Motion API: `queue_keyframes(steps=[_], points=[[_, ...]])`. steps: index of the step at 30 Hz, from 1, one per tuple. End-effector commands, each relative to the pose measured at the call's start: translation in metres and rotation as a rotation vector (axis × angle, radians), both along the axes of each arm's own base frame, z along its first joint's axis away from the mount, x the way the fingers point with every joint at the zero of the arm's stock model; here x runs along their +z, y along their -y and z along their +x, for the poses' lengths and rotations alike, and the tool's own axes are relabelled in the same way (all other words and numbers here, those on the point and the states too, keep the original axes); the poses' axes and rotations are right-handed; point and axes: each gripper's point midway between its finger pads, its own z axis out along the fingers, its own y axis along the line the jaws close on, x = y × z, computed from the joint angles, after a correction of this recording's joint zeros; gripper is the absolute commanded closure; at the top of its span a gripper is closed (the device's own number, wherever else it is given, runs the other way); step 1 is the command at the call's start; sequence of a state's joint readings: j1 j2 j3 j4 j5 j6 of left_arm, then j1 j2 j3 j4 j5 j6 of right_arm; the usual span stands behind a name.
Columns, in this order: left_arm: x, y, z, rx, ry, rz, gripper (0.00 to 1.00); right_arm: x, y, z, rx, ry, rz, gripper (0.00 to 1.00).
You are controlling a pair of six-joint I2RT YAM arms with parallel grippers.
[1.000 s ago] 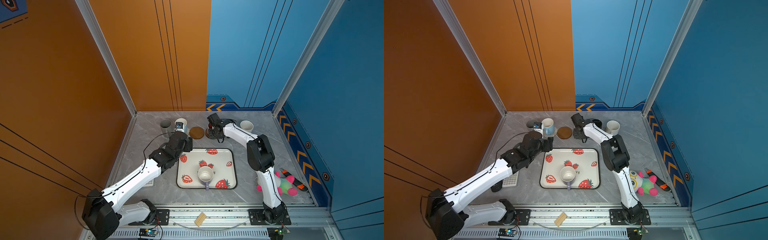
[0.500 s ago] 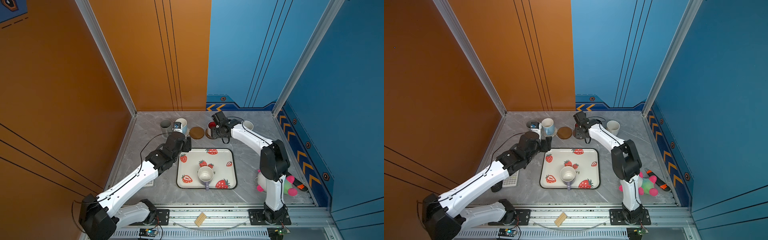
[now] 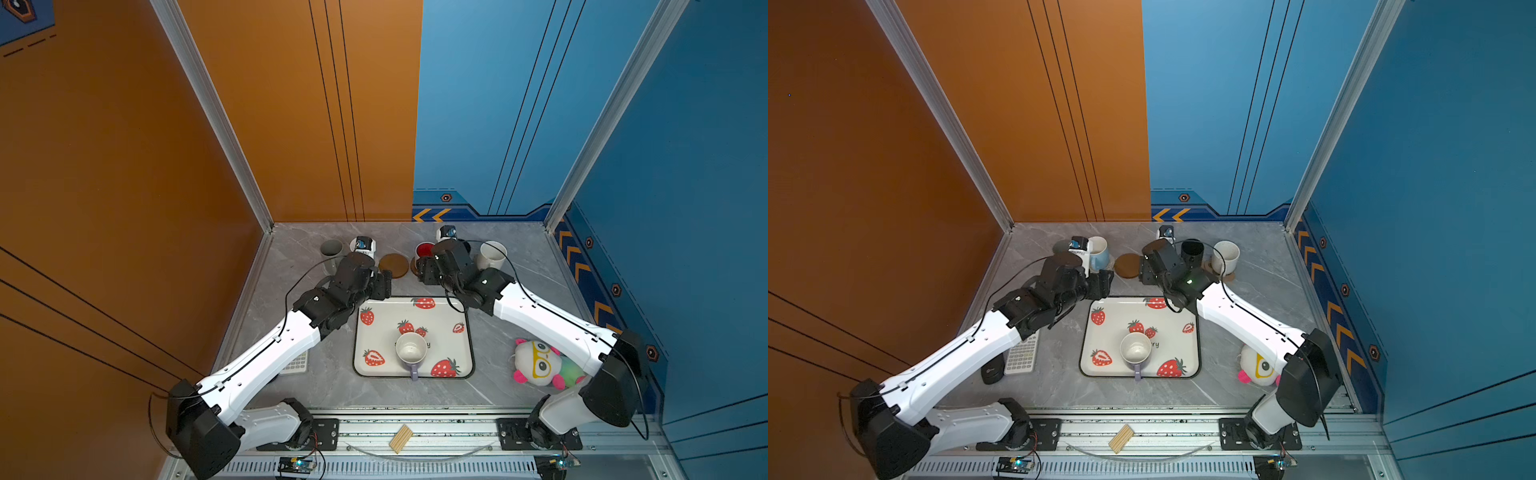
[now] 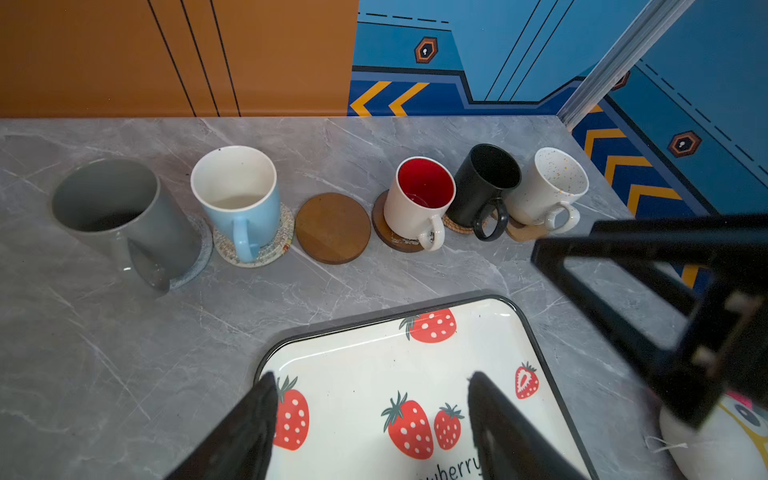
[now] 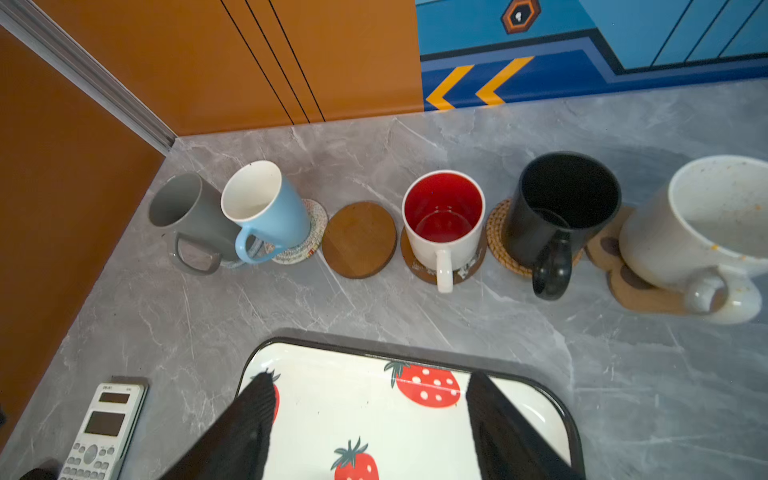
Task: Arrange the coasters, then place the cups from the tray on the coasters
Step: 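Open and raise the right gripper while the left moves over the tray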
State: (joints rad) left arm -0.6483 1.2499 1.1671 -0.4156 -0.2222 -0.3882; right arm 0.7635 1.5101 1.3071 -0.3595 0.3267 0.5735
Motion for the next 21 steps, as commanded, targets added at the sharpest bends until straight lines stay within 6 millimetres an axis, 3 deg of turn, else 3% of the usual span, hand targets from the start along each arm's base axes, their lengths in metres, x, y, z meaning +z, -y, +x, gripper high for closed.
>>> queue_keyframes(steps=[1, 4, 11, 13, 16, 21], points=[[-0.011, 0.008, -0.02, -0.123, -0.132, 0.119, 0.28, 0.013, 0.021, -0.004, -0.102, 0.067, 0.04, 0.28], [-0.012, 0.032, -0.043, -0.285, -0.207, 0.164, 0.28, 0.014, 0.042, -0.012, -0.158, 0.092, 0.04, 0.26], [-0.019, 0.029, -0.087, -0.309, -0.326, 0.279, 0.29, 0.008, 0.127, -0.037, -0.349, 0.143, 0.129, 0.23], [-0.023, 0.036, -0.102, -0.338, -0.34, 0.264, 0.29, 0.005, 0.14, -0.043, -0.378, 0.156, 0.181, 0.23], [-0.031, 0.045, -0.124, -0.381, -0.369, 0.261, 0.29, 0.003, 0.145, -0.047, -0.382, 0.174, 0.238, 0.23], [-0.05, 0.06, -0.155, -0.436, -0.43, 0.316, 0.3, 0.002, 0.128, -0.042, -0.331, 0.148, 0.26, 0.23]])
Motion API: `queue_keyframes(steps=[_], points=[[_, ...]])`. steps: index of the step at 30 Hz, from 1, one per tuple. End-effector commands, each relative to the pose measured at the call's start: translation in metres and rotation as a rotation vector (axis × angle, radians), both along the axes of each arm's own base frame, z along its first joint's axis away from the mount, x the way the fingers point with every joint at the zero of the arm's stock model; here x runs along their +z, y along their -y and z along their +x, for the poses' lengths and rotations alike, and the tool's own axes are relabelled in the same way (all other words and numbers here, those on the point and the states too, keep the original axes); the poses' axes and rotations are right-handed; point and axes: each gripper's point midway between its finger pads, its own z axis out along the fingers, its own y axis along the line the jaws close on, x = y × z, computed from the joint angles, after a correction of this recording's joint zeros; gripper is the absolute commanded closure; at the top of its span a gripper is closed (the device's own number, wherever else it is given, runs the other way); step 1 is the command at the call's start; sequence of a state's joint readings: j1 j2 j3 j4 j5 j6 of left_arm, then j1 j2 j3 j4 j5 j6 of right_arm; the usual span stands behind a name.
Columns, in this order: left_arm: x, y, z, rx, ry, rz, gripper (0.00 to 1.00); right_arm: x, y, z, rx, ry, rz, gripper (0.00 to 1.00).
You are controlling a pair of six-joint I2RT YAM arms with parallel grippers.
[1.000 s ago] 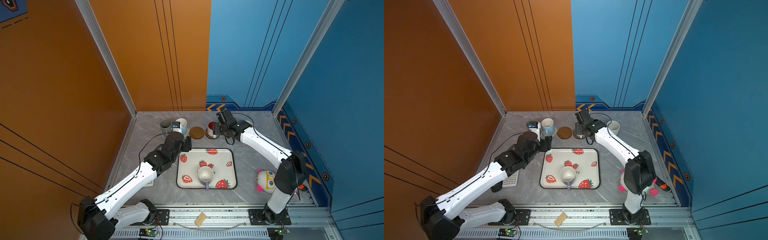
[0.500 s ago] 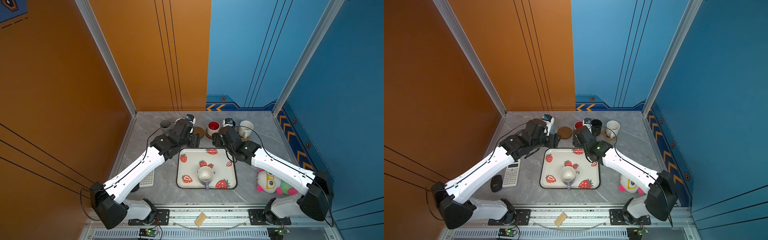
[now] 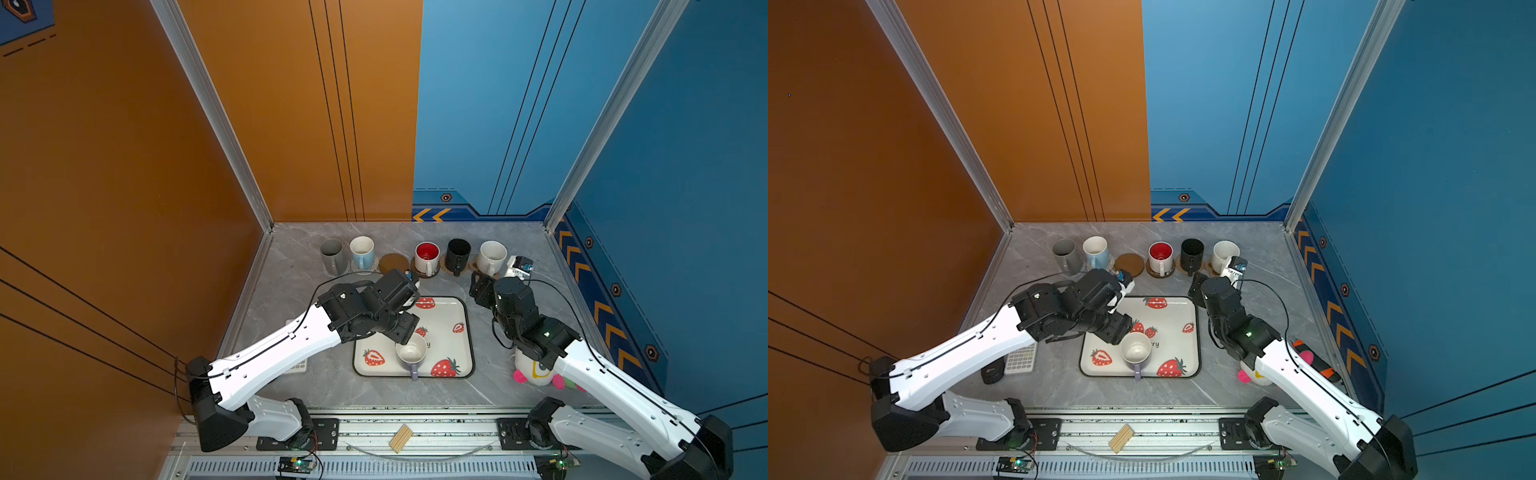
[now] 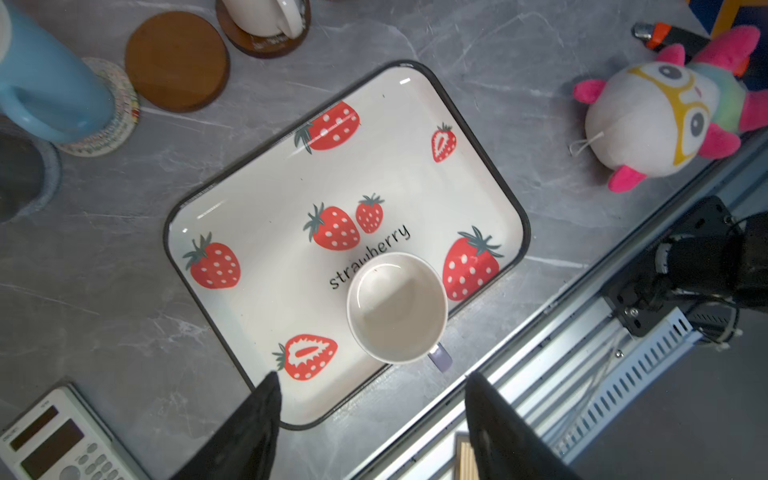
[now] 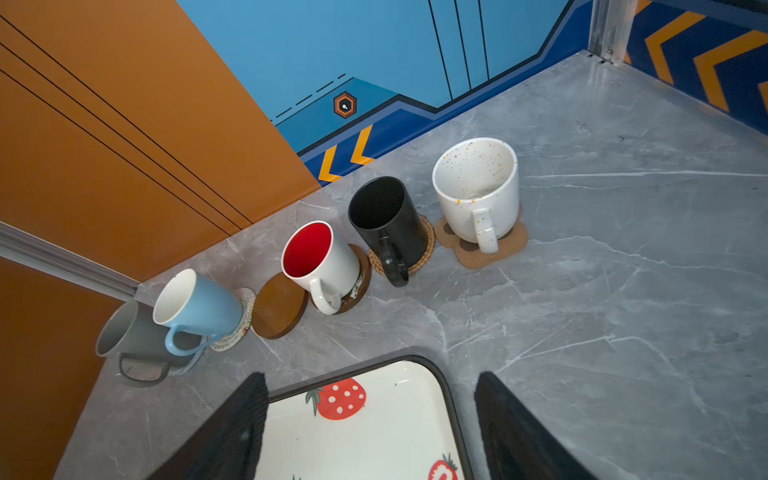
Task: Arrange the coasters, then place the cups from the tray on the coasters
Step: 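Open and raise the right gripper while the left moves over the tray, then lower the left gripper over the white mug with the purple handle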
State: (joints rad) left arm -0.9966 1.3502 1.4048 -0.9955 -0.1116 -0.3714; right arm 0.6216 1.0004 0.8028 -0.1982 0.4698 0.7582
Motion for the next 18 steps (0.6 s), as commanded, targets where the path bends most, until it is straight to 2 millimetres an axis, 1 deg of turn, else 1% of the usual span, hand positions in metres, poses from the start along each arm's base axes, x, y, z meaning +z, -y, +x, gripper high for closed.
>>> queue_keyframes(steps=[1, 7, 10, 13, 15, 18], points=[[-0.02, 0.002, -0.027, -0.024, -0.076, 0.065, 0.3, 0.004, -0.015, 0.007, 0.033, 0.006, 0.048, 0.23], [-0.052, 0.025, -0.071, -0.132, -0.142, 0.157, 0.3, 0.002, -0.034, 0.013, 0.077, -0.007, 0.038, 0.23], [-0.069, 0.029, -0.085, -0.14, -0.179, 0.2, 0.3, 0.001, -0.037, 0.014, 0.082, -0.008, 0.039, 0.23], [-0.09, 0.024, -0.091, -0.119, -0.216, 0.255, 0.3, -0.001, -0.035, 0.012, 0.079, -0.009, 0.036, 0.23], [-0.1, 0.016, -0.089, -0.07, -0.221, 0.28, 0.3, -0.001, -0.032, 0.01, 0.073, -0.007, 0.034, 0.23], [-0.109, 0.012, -0.088, -0.016, -0.224, 0.287, 0.31, 0.0, -0.025, 0.007, 0.051, 0.002, 0.033, 0.23]])
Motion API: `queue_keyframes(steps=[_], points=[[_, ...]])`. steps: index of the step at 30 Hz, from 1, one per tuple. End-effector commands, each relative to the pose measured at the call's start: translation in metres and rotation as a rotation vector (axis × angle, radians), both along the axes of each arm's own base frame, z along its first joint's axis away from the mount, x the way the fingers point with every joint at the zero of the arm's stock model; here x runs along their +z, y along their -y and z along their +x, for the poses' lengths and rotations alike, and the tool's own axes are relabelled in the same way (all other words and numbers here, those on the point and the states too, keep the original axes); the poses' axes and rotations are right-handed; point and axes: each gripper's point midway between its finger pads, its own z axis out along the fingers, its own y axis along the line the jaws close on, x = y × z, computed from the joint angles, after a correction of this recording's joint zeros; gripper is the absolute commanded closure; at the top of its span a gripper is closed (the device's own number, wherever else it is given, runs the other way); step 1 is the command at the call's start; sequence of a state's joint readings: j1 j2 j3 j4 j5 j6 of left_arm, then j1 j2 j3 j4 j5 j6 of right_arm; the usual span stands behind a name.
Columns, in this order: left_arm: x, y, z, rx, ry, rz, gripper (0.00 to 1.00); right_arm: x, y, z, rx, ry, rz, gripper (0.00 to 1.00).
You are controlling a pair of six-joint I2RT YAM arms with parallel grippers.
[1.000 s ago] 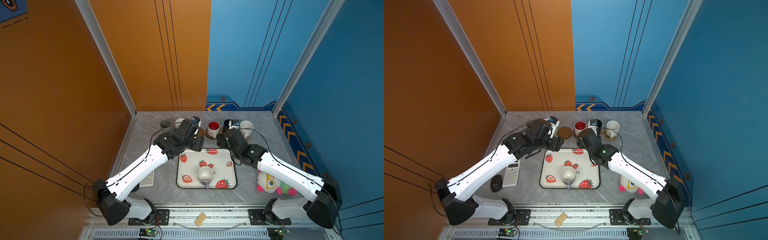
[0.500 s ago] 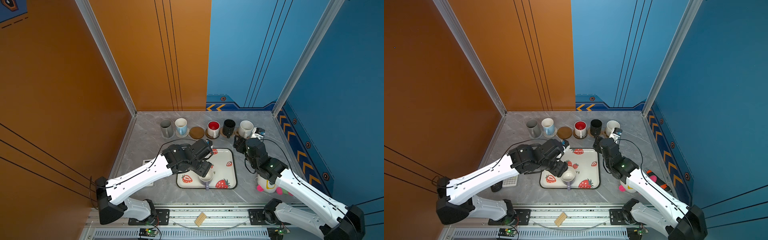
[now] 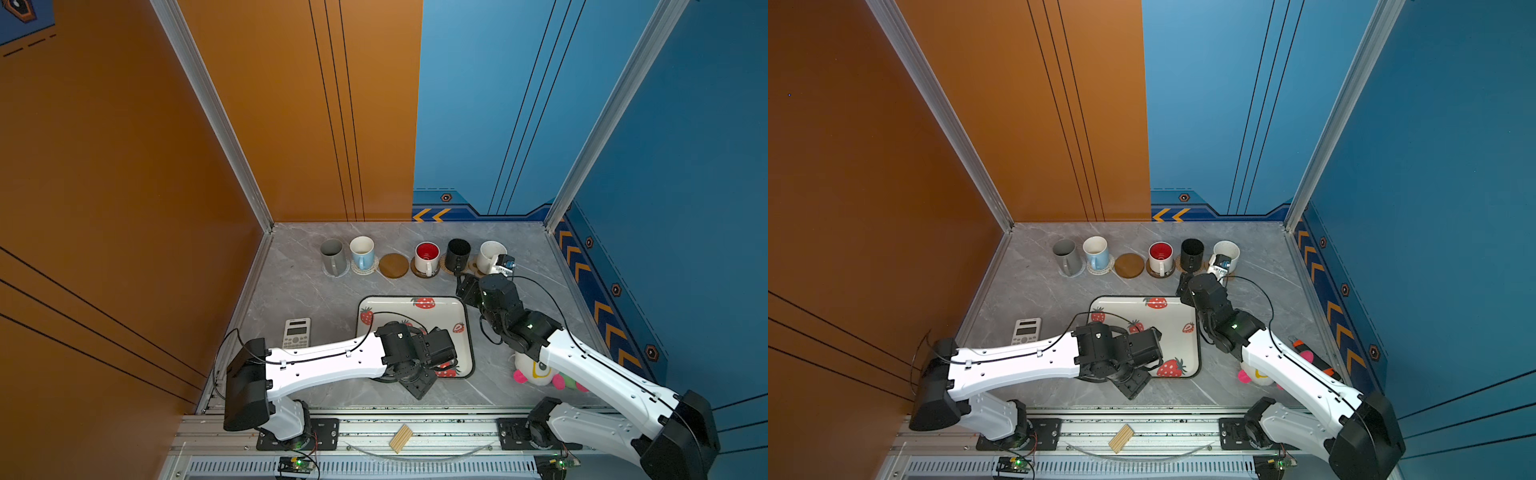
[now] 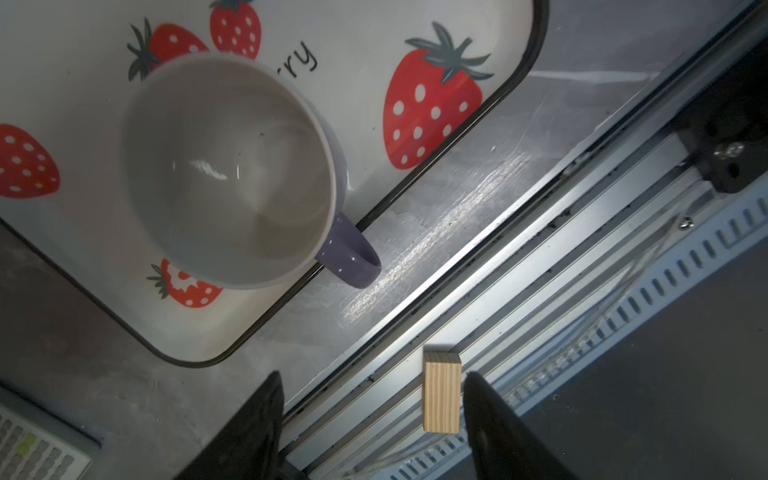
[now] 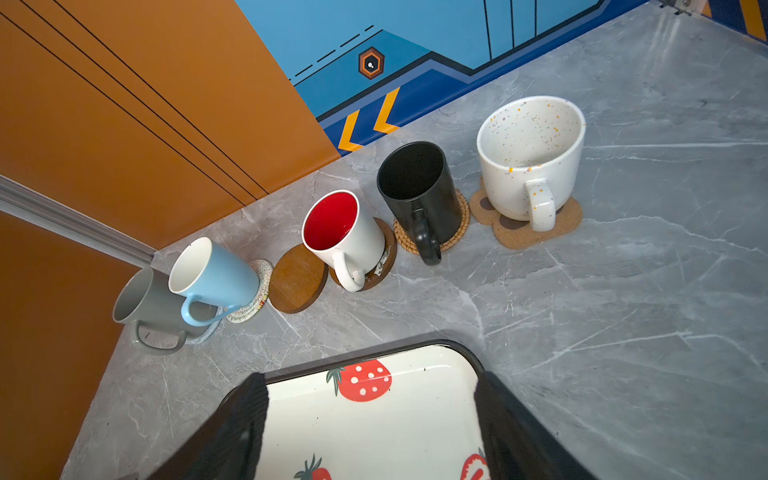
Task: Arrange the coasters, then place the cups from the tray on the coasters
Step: 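Lower the left gripper over the white mug with the purple handle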
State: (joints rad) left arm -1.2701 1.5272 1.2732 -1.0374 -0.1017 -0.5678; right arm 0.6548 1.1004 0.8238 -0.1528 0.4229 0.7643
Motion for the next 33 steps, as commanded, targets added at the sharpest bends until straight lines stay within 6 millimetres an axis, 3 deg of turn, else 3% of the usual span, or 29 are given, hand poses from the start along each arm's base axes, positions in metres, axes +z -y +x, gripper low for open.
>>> queue_keyframes(steps=[1, 6, 16, 33], points=[[-0.012, -0.01, -0.002, 0.086, -0.007, 0.029, 0.3, 0.016, 0.006, -0.003, -0.026, 0.046, 0.031, 0.23], [-0.029, -0.008, -0.001, 0.14, -0.002, 0.012, 0.31, 0.016, 0.011, -0.006, -0.039, 0.056, 0.039, 0.22], [-0.034, 0.005, 0.025, 0.196, 0.054, -0.016, 0.31, 0.013, 0.007, -0.003, -0.031, 0.05, 0.034, 0.22], [-0.05, -0.018, 0.055, 0.29, 0.075, 0.025, 0.37, 0.005, 0.009, 0.004, -0.037, 0.028, 0.029, 0.22]])
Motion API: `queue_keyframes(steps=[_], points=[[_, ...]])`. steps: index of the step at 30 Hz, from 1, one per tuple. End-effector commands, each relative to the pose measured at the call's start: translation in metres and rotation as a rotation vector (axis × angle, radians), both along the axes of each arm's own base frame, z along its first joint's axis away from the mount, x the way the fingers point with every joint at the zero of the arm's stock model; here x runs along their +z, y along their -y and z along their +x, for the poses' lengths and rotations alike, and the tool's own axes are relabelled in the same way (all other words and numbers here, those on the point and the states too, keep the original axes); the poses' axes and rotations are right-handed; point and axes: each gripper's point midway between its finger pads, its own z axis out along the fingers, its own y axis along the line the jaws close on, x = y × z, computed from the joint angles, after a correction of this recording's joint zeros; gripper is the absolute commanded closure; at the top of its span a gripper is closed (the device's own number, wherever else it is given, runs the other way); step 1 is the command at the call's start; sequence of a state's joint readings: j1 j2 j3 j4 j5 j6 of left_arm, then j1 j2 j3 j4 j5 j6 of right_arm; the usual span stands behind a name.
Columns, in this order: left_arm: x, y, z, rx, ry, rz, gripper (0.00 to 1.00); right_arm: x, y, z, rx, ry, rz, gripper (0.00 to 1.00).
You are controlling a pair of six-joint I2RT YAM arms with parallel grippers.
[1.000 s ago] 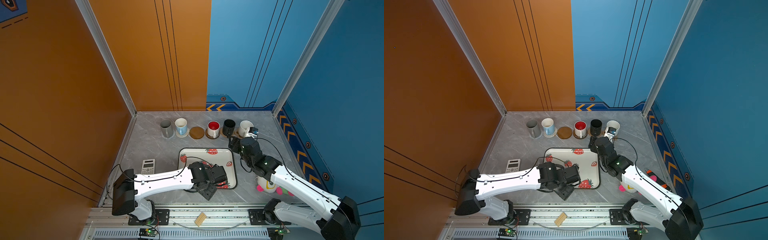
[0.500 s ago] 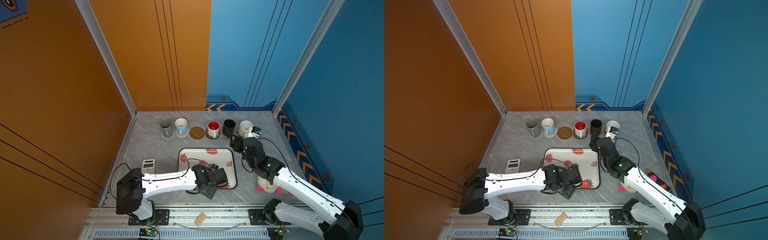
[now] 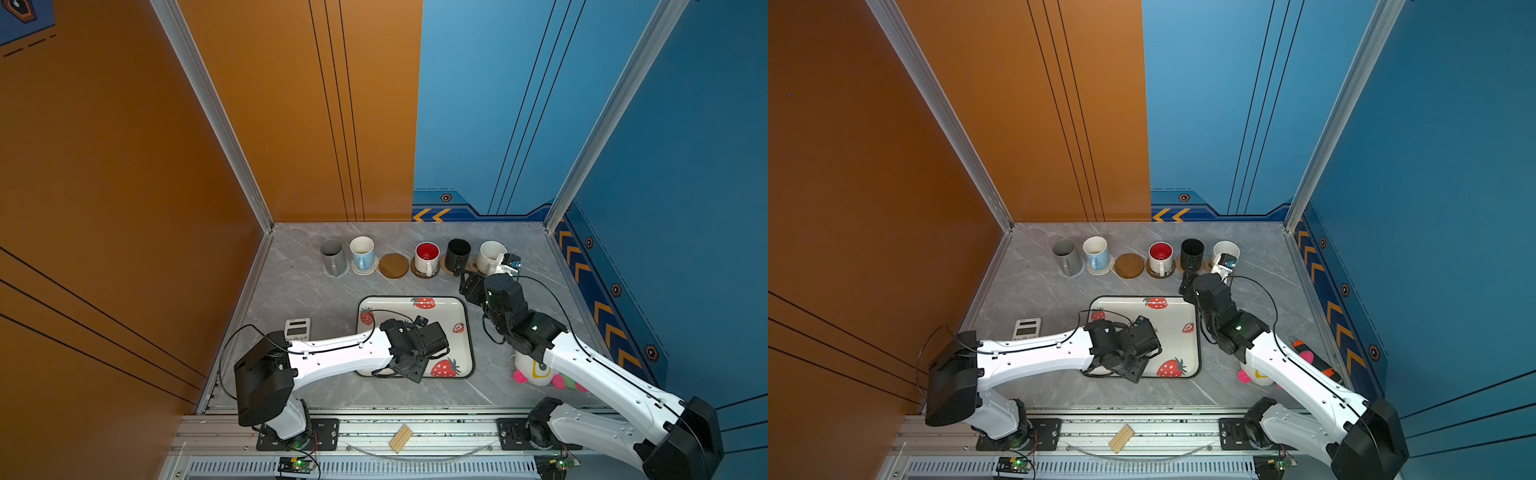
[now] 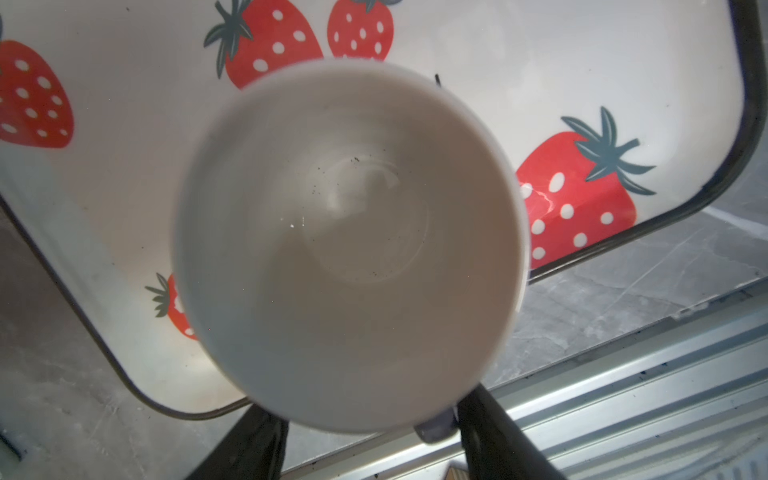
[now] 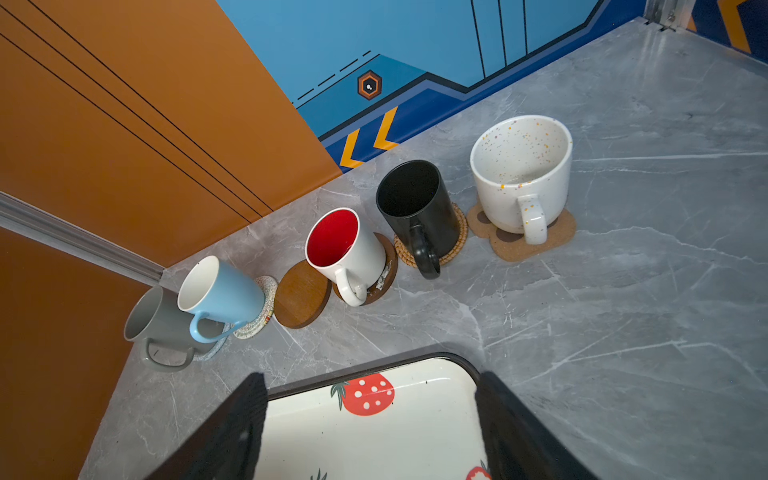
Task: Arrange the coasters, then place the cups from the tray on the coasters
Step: 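Lower the left gripper over the white mug with the purple handle, then close the left gripper on the purple-handled mug's rim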
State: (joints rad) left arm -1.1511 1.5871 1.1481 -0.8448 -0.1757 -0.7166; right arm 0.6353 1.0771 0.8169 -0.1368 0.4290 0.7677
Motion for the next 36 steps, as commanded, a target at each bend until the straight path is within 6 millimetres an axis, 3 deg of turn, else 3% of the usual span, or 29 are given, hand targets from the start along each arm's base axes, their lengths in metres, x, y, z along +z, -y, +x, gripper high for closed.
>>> queue_keyframes(steps=[1, 9, 15, 25, 36], points=[[-0.006, -0.01, 0.007, 0.017, 0.023, 0.043, 0.39, -0.005, 0.001, 0.003, -0.01, -0.003, 0.007, 0.22], [0.001, -0.004, 0.018, 0.004, 0.1, -0.007, 0.5, -0.008, 0.003, 0.003, -0.013, -0.011, 0.005, 0.22], [0.002, 0.003, 0.008, -0.045, 0.096, -0.033, 0.54, -0.01, 0.001, 0.005, -0.006, -0.013, 0.012, 0.22], [-0.015, 0.015, -0.003, -0.096, 0.044, 0.0, 0.58, -0.007, 0.0, 0.003, 0.001, -0.007, 0.025, 0.22], [-0.024, 0.012, 0.002, -0.068, 0.052, 0.036, 0.63, -0.008, 0.002, 0.003, -0.003, -0.006, 0.023, 0.22]])
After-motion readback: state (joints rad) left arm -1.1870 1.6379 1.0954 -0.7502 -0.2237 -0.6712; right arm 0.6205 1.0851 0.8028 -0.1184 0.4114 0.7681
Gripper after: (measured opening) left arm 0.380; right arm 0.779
